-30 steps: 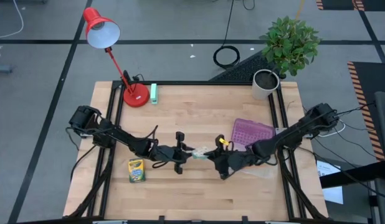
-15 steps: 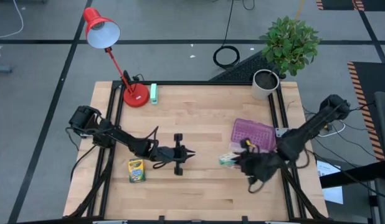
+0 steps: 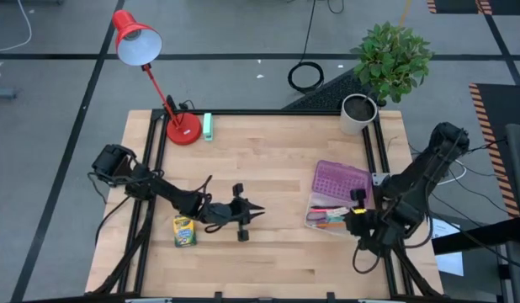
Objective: Pack school essentials
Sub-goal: Put the sticky notes into the supply box
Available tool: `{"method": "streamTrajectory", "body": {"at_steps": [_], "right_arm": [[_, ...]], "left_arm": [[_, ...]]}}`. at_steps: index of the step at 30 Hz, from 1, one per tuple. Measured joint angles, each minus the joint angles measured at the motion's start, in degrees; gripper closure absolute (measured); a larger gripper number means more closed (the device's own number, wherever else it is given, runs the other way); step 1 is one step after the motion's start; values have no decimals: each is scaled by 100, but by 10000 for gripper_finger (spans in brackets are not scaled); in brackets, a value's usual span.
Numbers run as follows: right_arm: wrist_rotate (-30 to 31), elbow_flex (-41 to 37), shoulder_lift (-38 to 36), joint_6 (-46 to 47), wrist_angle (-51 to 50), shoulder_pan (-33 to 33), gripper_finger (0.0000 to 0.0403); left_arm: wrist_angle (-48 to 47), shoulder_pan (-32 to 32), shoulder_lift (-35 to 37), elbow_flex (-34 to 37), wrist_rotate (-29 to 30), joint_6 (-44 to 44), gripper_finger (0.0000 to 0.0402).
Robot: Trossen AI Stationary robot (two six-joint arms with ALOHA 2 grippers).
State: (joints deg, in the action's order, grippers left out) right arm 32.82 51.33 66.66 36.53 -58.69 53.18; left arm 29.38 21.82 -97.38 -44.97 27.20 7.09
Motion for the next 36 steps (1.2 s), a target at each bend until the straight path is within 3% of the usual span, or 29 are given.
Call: {"method": "streamTrajectory", "body": {"at_steps": [6, 10, 16, 36], "right_arm": [[-37, 0, 45, 1336, -430, 369, 392], [-464, -2, 43, 1998, -864, 514, 392], [-587, -2, 41, 3073, -1689, 547, 392], [-836, -597, 187, 4062, -1809, 442, 391]], "left_arm": [[179, 97, 0, 0, 172, 117, 344], [313, 111, 0, 0, 290, 100, 344], [379, 103, 0, 0, 443, 27, 344], [376, 103, 0, 0, 450, 33, 344]]}}
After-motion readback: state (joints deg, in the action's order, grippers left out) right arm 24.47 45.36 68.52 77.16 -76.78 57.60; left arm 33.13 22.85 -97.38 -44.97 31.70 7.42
